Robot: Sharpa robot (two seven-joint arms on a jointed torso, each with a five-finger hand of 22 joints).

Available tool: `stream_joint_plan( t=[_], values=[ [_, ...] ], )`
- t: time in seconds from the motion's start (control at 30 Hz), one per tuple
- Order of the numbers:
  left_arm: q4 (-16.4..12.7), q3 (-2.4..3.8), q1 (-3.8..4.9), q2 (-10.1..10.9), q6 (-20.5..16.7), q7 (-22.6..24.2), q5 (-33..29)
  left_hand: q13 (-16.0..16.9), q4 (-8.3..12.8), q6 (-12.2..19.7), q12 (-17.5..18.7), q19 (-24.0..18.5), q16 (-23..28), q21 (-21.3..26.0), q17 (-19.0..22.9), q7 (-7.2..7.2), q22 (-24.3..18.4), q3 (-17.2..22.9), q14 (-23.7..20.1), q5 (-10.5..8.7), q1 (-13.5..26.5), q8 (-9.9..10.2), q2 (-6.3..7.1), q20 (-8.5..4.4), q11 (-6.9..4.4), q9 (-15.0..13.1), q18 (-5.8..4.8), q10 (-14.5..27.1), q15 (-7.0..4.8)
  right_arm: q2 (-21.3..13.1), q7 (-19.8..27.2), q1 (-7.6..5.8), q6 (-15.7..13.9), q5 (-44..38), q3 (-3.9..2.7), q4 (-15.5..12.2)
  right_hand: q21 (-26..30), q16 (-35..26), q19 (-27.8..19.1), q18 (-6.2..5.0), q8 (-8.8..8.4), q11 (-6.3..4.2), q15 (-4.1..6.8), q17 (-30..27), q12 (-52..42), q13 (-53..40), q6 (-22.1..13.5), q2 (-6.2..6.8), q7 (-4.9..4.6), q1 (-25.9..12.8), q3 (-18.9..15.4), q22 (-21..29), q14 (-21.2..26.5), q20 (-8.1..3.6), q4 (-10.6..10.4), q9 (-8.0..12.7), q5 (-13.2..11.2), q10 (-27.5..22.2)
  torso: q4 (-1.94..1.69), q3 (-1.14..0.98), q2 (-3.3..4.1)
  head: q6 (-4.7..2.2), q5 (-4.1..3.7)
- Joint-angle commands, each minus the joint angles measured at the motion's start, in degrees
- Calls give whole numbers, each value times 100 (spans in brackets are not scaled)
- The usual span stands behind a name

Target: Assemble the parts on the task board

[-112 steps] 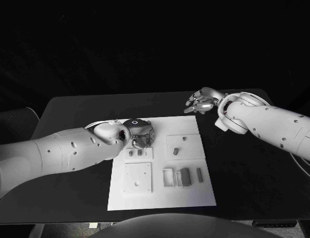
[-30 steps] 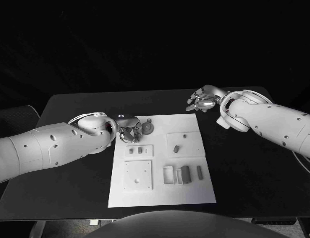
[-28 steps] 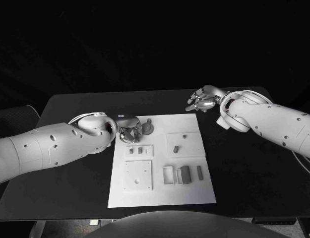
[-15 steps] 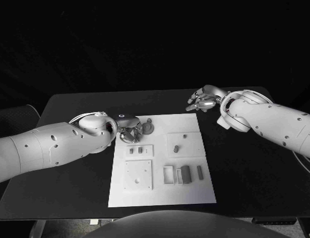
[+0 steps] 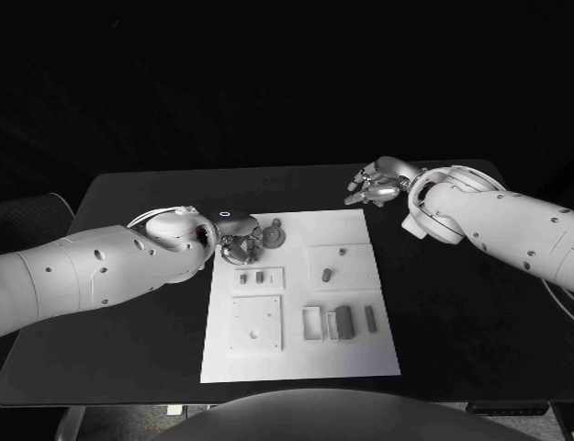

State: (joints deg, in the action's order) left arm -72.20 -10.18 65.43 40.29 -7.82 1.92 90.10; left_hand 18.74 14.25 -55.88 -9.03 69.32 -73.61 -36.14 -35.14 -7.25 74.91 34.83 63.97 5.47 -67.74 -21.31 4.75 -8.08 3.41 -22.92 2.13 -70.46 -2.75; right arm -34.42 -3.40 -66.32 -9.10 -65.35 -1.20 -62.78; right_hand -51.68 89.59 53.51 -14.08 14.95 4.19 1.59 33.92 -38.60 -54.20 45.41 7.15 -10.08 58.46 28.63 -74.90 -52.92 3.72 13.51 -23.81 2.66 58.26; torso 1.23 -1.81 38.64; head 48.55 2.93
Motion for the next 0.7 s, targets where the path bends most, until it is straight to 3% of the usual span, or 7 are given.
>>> stream_joint_plan(
  t=[0.03,0.7],
  values=[
    [11,-15,-13,4,142,-65,76,9,27,-40,33,-13,-20,-18,5,-13,111,2,-11,-6,-29,-14,13,-33,7,8,497,-27,-14,1,32,2,67,1,-1,-5,38,-20,8,-92,32,-11,32,-9,2,10,15,-19,-43,-45,-11,-62,7,-8,33,-2,25,25,0,0,0,-1,-2],
    [2,-28,-13,-29,83,45,16,10,26,-17,59,-15,-24,-18,14,-25,108,-3,-15,-6,-11,7,54,-33,13,12,491,-11,-10,1,28,2,68,1,-1,-12,39,-21,9,-92,33,-11,32,-9,1,12,15,-18,-43,-48,-10,-63,7,-8,34,-1,25,25,1,-1,1,-7,-12]
  ],
)
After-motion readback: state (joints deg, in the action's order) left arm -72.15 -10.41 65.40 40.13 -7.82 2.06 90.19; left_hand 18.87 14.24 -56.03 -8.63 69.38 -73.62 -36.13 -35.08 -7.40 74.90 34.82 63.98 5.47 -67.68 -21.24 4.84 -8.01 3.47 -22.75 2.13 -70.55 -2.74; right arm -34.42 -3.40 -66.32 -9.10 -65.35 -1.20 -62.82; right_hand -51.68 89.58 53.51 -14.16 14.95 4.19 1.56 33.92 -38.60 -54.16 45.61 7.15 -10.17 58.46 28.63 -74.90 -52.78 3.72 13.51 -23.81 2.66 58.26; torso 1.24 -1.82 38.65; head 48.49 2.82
